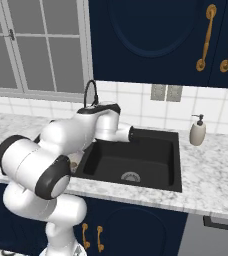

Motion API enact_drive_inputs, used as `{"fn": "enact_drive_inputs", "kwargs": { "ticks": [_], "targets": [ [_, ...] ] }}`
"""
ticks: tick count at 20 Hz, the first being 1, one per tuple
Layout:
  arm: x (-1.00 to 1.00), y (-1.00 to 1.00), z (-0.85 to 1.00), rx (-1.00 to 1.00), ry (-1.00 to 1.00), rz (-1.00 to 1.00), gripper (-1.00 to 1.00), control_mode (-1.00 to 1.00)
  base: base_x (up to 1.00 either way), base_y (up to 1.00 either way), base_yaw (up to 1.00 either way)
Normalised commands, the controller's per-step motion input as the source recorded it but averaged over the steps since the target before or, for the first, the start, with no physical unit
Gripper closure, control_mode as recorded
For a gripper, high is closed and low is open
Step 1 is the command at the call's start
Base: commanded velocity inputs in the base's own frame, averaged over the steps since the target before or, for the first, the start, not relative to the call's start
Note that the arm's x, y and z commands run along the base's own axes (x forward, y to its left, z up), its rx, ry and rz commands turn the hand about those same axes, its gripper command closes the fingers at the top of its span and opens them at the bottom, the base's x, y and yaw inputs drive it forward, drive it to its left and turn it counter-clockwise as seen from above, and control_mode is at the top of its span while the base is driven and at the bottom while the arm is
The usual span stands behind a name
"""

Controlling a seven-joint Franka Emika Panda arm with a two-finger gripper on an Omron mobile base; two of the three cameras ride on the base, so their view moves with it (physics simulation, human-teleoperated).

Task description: Put the colander in the sink, put the kiwi in the colander, and turn on the sink faucet and pour water over the colander.

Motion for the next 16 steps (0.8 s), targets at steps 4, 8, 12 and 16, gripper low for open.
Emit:
{"fn": "enact_drive_inputs", "kwargs": {
  "ticks": [4,8,12,16],
  "targets": [
    [0.31,0.09,0.0,0.03,0.0,0.0,-1.0,-1.0,0.0,0.0,0.0],
    [0.38,0.15,0.0,0.0,0.0,0.0,-1.0,-1.0,0.0,0.0,0.0],
    [0.41,0.02,0.0,0.01,0.01,0.0,-1.0,-1.0,0.0,0.0,0.0],
    [0.4,0.0,-0.05,0.03,0.01,0.0,-1.0,-1.0,0.0,0.0,0.0]
  ]
}}
